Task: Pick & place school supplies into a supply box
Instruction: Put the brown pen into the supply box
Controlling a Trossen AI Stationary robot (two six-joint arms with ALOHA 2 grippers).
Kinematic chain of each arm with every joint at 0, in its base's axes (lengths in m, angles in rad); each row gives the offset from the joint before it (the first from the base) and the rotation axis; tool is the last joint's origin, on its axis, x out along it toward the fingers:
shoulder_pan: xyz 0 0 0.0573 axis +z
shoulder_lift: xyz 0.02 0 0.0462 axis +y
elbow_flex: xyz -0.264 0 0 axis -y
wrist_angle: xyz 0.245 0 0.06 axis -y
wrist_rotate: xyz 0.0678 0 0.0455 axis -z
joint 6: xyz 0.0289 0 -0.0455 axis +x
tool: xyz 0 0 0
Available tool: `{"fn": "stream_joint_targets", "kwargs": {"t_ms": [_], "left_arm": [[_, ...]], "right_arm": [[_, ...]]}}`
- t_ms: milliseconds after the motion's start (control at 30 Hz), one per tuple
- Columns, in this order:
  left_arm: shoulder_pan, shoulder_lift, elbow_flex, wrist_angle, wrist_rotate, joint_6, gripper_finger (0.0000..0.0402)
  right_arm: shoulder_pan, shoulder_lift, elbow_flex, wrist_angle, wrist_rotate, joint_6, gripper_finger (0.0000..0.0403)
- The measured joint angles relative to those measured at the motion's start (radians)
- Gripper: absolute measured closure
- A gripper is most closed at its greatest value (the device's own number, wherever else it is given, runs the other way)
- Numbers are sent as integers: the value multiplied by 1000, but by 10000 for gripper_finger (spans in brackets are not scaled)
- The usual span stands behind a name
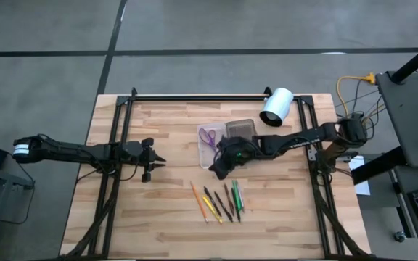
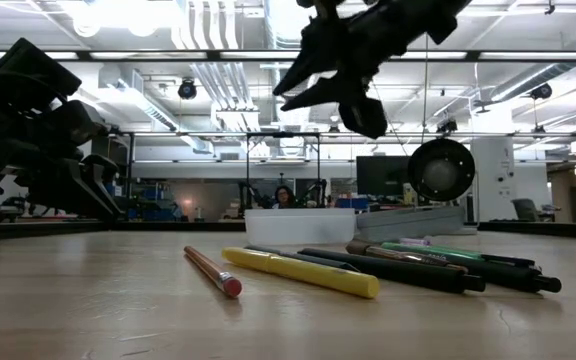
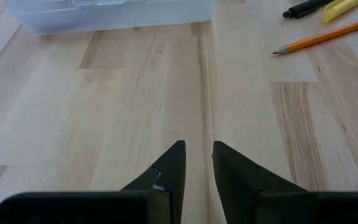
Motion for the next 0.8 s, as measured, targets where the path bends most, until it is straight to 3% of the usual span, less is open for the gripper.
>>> {"fn": "stream_joint_targets", "kwargs": {"t_ms": [367,800], "left_arm": [[0,0,0,0,0,0,335],[0,0,0,0,0,0,335]], "right_arm": [[131,0,20,8,147,153,333],[254,22,97,-4,261,218,323]]}}
